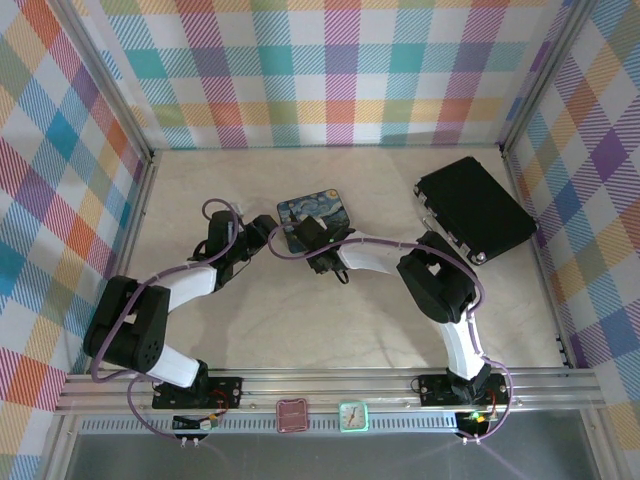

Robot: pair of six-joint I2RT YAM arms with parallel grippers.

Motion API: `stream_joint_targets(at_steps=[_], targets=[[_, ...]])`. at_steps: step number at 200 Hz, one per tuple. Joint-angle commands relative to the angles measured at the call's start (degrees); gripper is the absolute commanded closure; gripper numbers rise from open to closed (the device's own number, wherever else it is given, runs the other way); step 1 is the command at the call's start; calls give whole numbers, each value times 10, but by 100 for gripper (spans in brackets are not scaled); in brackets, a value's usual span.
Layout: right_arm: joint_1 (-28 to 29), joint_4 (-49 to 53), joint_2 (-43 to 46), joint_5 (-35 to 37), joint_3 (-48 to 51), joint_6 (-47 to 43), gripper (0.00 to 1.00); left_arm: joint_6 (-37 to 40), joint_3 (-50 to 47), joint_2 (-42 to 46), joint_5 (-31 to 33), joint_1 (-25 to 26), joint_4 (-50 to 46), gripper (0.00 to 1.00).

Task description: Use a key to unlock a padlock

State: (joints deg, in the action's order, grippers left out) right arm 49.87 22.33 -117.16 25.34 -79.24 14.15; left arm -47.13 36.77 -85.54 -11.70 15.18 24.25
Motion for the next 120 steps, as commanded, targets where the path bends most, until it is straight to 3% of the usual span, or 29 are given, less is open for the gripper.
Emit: stream_joint_targets(at_steps=[1,38,62,91,120], targets=[[-4,-29,-5,-2,0,-21,74,-4,12,-18,-20,-8,36,38],[-21,-72,13,-65,25,-97,90,33,49,-52,-30,-9,25,38],[-39,-90,23,-143,33,-178,99,69,72,-75,-29,-10,15,38],[-68,-95,40,-257,41,-267,100,86,103,-109,-49,-18,25,38],[-94,-88,46,-315,37,-341,100,93,135,-151,-86,-30,34,38]])
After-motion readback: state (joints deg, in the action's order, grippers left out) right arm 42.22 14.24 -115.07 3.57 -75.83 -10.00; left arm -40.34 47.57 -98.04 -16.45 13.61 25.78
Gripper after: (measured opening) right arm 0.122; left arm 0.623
